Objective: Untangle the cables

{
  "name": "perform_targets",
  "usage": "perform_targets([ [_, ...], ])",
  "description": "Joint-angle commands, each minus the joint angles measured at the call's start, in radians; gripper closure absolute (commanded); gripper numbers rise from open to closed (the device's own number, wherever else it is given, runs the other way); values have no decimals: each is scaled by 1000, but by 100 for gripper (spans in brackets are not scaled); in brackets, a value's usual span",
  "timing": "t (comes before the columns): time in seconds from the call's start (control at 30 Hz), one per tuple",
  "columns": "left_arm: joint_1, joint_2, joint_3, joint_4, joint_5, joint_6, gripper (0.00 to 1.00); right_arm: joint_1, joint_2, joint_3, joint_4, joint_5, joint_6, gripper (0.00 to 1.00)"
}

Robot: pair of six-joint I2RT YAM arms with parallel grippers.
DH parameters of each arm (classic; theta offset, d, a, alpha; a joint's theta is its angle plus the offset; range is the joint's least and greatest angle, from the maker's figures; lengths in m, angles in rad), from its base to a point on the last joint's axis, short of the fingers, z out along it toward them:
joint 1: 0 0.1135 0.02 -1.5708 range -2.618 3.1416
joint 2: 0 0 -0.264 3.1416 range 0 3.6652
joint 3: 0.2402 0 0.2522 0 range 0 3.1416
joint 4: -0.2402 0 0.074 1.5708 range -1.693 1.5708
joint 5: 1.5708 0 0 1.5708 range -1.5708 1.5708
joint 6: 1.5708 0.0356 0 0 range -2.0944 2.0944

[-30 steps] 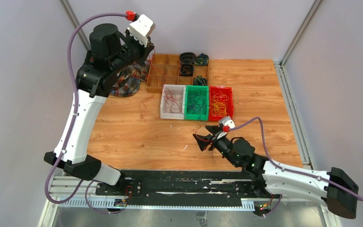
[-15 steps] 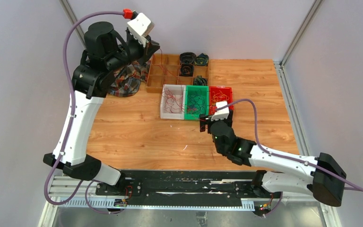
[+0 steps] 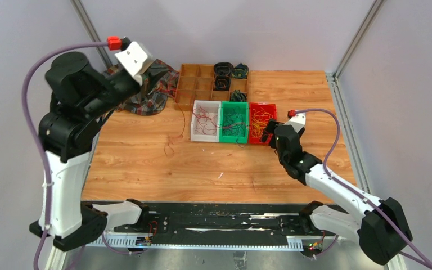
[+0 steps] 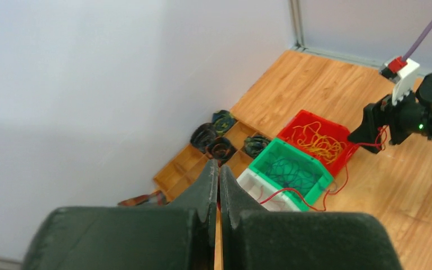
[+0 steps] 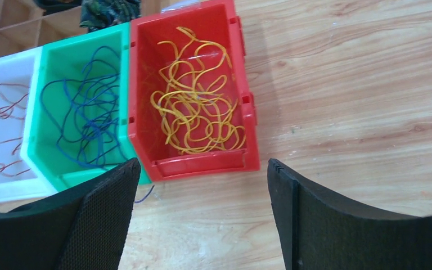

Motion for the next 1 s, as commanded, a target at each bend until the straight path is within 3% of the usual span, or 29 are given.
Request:
perform_targets([
  [0.0, 6, -84, -12, -90, -84, 124, 99, -106, 31, 57, -98, -81, 33, 17],
  [0.17, 5, -160, -75, -149, -116, 153, 100, -200, -18, 37, -10, -217, 63, 17],
  [0.4, 6, -232, -249, -157, -158, 174, 100, -299, -65, 84, 100, -554, 184, 17],
  [0.6, 5, -167, -186, -141, -117, 132, 100, -300, -91, 92, 121, -607, 153, 16],
  [0.97, 6, -75, -211, 13, -150, 97, 100, -300, -142, 68, 73, -573, 60, 20],
])
